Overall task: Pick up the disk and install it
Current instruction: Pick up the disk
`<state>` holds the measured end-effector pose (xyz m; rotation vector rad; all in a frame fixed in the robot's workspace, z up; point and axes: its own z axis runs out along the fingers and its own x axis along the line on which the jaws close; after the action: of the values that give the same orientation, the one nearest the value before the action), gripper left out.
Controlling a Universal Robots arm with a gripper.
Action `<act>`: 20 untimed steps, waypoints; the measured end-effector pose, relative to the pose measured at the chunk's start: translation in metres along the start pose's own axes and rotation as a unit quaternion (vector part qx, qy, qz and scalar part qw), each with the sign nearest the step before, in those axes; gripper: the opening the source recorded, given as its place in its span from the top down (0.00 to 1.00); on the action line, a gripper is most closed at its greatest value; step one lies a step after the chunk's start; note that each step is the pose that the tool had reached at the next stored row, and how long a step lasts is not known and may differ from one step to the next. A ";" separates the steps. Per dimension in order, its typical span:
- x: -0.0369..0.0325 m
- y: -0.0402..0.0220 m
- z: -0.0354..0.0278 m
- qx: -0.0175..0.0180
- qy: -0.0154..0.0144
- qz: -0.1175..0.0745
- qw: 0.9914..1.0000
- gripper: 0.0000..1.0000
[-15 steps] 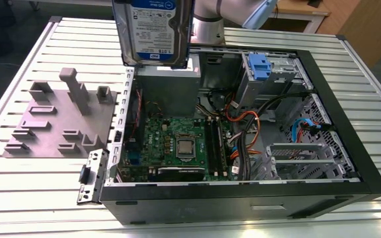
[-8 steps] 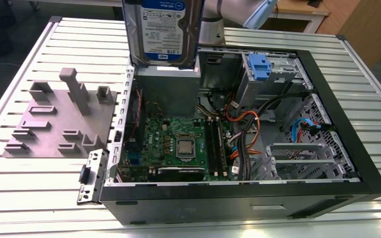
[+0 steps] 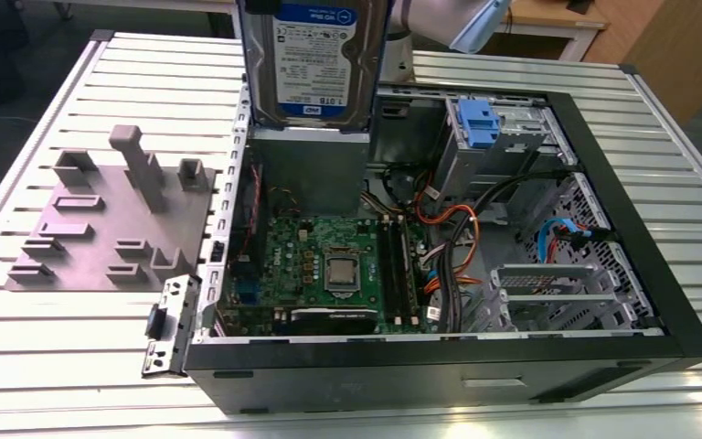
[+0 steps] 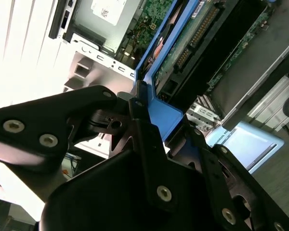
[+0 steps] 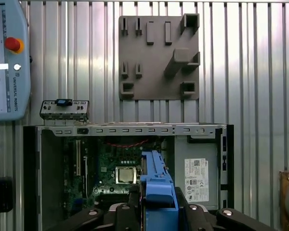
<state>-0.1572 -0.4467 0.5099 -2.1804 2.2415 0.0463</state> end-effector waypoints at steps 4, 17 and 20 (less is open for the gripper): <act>0.0015 -0.0049 0.0000 0.000 0.000 0.000 1.000 0.63; 0.0008 -0.0294 -0.0003 0.000 0.000 0.000 1.000 0.63; 0.0007 -0.0340 -0.0004 0.000 0.000 0.000 1.000 0.63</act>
<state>-0.1233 -0.4484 0.5098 -2.1802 2.2417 0.0463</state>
